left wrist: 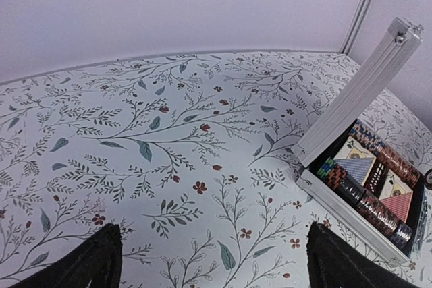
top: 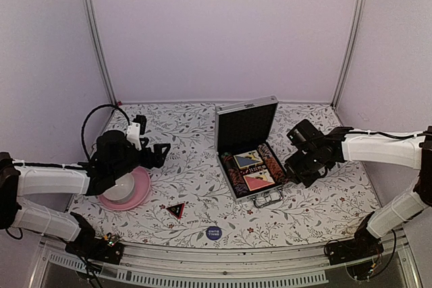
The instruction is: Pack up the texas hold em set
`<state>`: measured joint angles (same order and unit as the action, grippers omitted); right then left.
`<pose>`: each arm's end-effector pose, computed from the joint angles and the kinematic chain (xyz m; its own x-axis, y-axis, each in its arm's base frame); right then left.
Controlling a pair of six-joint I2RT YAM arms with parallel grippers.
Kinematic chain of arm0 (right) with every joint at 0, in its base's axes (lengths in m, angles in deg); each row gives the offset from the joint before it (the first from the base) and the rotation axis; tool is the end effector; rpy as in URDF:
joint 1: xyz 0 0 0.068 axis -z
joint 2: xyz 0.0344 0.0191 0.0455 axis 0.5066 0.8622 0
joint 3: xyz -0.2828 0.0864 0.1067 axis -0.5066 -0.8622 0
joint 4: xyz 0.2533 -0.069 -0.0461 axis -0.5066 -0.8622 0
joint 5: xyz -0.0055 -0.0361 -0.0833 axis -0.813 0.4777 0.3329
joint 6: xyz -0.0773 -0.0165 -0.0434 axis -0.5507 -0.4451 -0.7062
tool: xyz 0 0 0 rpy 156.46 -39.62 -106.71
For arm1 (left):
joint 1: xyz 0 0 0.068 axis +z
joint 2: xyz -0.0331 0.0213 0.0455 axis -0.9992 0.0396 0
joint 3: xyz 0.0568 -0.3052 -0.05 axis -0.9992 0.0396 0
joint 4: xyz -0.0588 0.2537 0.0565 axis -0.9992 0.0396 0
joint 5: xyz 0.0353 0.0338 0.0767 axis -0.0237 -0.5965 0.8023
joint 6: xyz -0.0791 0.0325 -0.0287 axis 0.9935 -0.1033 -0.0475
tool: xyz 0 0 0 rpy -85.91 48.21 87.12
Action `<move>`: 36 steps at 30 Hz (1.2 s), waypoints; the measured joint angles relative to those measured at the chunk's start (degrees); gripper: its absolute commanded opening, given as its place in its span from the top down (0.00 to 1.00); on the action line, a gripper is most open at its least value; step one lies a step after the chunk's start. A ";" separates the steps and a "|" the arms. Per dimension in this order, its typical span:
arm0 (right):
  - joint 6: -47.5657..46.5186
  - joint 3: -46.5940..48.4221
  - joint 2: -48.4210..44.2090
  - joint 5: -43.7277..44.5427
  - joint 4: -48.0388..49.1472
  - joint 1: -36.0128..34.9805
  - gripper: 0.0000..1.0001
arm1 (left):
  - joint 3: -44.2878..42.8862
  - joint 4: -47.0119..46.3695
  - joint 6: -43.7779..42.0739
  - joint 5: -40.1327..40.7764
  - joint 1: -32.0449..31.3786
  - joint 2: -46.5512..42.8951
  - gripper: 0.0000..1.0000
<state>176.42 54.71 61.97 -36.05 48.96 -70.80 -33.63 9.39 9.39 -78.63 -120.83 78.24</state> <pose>0.2205 0.1774 0.1970 -0.6330 0.7681 -0.0965 0.6911 0.6169 0.3766 0.2354 -0.1421 0.2176 -0.3541 -0.0669 -0.9328 0.3704 0.9058 -0.2055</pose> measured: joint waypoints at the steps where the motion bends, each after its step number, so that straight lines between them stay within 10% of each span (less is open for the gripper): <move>1: 0.37 0.20 0.44 0.02 0.11 -0.09 0.98 | 0.00 0.00 0.00 0.02 0.00 0.00 0.05; 36: 5.22 3.15 3.93 0.24 1.79 -0.90 0.98 | 0.00 0.28 -0.90 0.11 0.00 0.20 0.04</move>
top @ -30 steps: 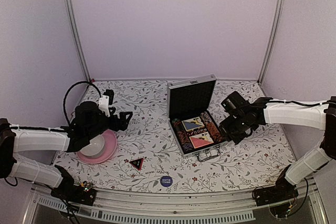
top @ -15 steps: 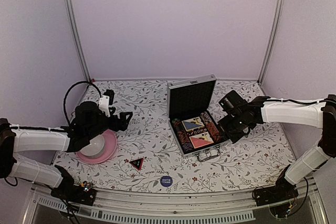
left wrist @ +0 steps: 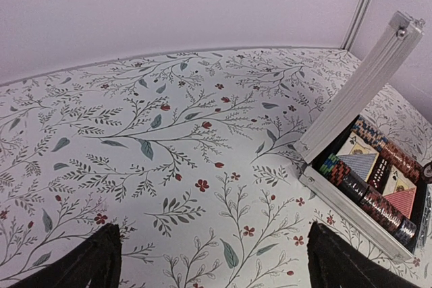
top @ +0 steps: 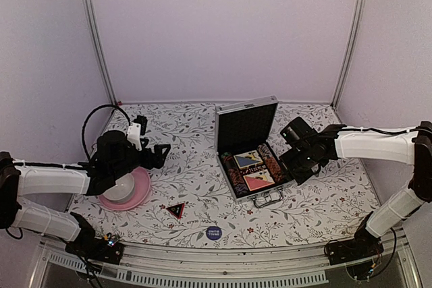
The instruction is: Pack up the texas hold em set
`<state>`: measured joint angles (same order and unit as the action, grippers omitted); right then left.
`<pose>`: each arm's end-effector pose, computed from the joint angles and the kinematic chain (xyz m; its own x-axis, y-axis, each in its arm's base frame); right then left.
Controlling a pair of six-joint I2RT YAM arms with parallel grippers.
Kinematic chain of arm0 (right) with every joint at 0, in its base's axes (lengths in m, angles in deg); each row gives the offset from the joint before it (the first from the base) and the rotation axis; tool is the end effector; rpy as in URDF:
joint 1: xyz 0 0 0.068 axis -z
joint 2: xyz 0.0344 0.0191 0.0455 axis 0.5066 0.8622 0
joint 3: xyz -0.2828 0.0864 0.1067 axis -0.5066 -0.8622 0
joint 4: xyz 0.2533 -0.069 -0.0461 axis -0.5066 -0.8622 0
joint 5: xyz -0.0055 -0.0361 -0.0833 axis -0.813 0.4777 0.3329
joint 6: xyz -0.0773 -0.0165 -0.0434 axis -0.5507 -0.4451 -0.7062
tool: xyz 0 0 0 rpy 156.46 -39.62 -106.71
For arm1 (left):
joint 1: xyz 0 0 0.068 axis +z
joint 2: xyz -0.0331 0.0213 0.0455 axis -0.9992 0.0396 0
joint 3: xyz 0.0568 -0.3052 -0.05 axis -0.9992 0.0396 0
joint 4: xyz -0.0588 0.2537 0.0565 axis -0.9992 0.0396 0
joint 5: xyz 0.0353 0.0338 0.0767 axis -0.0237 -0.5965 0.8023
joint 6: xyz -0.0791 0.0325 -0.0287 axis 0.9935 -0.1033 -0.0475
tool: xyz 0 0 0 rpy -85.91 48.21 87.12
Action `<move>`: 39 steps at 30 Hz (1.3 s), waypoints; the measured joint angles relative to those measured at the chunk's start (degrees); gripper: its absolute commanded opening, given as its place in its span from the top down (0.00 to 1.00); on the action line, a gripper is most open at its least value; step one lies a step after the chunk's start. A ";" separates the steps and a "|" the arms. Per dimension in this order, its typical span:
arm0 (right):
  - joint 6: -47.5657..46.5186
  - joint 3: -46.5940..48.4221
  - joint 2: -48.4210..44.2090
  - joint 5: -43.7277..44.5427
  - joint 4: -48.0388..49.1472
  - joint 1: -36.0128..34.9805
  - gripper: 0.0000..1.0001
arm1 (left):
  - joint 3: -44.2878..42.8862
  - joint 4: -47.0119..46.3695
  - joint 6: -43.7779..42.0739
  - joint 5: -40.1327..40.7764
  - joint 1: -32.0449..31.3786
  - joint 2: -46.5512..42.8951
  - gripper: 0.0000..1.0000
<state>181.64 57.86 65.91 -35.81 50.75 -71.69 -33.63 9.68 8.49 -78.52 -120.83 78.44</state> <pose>0.2347 0.1953 0.1968 -0.5779 0.8136 -0.0639 0.7321 0.5514 0.4001 0.2356 -0.1421 0.2159 -0.3545 -0.0484 -0.9338 0.3730 0.9084 -0.1887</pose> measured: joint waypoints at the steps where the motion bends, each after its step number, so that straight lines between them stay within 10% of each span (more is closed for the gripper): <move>1: 0.13 -0.02 0.00 0.00 0.00 0.00 0.98 | 0.00 0.00 -0.02 0.00 0.00 0.00 0.04; 39: 2.97 -1.25 -2.29 2.38 -2.38 0.00 0.98 | 0.00 0.11 -0.07 -0.04 0.00 -0.17 0.04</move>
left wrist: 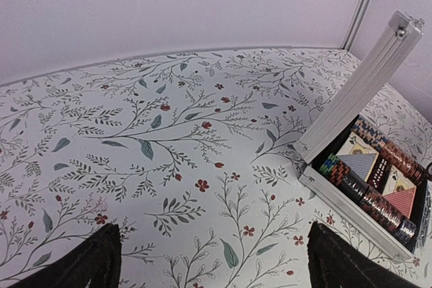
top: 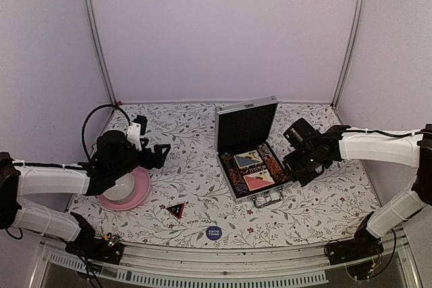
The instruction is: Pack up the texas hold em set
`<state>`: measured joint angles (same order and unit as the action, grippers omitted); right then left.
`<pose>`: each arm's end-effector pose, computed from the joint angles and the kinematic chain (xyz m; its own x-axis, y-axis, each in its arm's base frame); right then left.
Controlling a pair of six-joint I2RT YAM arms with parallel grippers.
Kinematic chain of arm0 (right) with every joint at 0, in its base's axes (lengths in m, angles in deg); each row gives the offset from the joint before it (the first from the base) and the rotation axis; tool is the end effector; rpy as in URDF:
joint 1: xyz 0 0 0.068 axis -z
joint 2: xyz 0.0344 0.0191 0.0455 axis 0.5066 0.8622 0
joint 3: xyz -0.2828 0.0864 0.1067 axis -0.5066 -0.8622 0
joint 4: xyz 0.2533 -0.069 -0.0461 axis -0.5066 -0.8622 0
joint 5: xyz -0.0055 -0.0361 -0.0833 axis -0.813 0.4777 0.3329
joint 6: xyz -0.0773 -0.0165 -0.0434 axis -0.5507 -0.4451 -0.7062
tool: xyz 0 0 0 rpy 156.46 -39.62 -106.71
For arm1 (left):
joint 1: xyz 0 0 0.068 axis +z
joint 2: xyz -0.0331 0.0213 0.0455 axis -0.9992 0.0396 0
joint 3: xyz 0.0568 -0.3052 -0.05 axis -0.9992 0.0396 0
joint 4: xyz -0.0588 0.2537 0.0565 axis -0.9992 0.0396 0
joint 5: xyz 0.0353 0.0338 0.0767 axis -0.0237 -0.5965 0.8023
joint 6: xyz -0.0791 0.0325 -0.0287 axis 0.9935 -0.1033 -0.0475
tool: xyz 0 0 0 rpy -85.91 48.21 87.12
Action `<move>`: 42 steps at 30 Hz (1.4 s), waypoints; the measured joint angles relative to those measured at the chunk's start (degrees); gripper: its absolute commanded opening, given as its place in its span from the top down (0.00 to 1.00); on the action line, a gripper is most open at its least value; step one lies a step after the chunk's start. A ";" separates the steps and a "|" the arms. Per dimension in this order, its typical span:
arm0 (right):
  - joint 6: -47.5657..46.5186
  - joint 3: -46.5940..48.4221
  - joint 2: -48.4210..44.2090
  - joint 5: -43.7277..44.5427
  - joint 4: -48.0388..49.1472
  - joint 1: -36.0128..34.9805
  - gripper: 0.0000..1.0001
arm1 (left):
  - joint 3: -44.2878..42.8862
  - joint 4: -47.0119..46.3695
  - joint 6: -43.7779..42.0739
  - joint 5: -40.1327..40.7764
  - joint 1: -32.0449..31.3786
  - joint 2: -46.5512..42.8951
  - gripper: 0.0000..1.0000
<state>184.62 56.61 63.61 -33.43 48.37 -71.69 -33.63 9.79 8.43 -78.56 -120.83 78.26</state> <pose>0.2262 0.1834 0.1992 -0.5251 0.8469 -0.0845 0.7662 0.5136 0.3863 0.2352 -0.1419 0.2165 -0.3533 -0.0480 -0.9343 0.3741 0.9081 -0.1882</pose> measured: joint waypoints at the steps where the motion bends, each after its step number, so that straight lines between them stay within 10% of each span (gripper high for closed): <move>1: 0.00 0.00 0.00 0.00 0.00 0.00 0.98 | 0.00 0.04 0.00 0.00 0.00 0.00 0.04; 42: 1.22 -1.92 -3.80 0.57 -0.17 0.00 0.98 | 0.00 0.11 -0.04 -0.20 0.00 0.00 0.04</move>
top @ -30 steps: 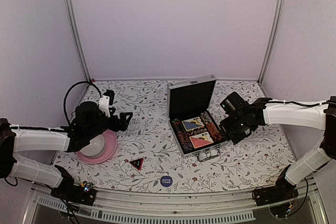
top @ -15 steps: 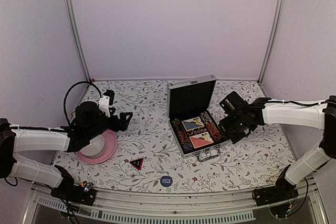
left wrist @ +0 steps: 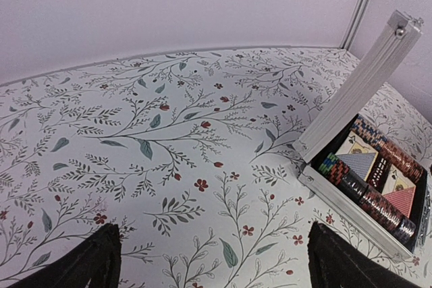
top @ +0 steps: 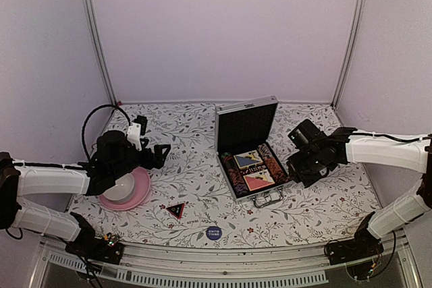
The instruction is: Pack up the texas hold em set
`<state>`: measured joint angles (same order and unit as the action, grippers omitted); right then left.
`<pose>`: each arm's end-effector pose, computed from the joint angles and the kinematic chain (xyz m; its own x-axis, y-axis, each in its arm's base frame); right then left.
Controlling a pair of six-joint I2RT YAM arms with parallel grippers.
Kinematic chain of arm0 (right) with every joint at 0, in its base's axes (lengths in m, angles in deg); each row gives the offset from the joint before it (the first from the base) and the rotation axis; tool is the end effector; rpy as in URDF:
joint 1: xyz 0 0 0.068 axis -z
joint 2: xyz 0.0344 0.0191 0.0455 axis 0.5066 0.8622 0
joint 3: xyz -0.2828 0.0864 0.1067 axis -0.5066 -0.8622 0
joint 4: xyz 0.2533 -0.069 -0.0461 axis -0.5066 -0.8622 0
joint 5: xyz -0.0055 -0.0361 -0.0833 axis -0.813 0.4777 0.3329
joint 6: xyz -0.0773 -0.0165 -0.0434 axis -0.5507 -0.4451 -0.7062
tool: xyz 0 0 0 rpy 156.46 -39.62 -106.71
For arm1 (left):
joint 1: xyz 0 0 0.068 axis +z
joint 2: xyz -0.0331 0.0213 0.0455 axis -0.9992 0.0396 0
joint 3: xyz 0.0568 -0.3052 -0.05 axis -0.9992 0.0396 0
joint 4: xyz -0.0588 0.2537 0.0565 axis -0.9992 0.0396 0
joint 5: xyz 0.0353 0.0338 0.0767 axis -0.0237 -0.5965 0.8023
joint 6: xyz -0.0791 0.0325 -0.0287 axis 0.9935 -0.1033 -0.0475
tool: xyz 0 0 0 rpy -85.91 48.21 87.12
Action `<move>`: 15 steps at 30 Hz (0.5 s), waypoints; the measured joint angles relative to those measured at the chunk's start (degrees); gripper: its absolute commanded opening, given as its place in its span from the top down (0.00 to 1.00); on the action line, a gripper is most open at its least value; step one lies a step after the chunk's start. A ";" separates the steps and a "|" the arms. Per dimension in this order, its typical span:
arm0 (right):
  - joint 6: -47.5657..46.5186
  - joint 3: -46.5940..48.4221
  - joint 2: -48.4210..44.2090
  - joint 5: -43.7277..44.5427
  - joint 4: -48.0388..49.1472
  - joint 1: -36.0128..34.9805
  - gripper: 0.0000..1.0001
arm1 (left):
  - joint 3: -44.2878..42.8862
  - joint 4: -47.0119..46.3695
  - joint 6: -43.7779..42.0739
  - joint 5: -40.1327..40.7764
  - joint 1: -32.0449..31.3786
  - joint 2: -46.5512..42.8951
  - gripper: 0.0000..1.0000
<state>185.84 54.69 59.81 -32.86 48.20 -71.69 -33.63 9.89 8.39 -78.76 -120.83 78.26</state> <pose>0.2165 0.1738 0.2064 -0.5031 0.8605 -0.0797 0.7676 0.4873 0.4163 0.2350 -0.1421 0.2162 -0.3551 -0.0462 -0.9337 0.3770 0.9069 -0.1882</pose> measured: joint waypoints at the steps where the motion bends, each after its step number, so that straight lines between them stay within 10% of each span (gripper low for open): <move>1: 0.02 -0.26 0.00 -0.02 -0.07 0.00 0.98 | 0.00 0.00 0.02 0.00 0.00 0.00 0.04; 15: -0.42 -0.85 1.79 -0.22 0.00 0.00 0.98 | 0.00 0.02 0.02 0.00 0.00 -0.02 0.03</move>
<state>185.43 53.83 61.60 -33.08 48.20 -71.69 -33.63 9.92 8.41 -78.76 -120.83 78.24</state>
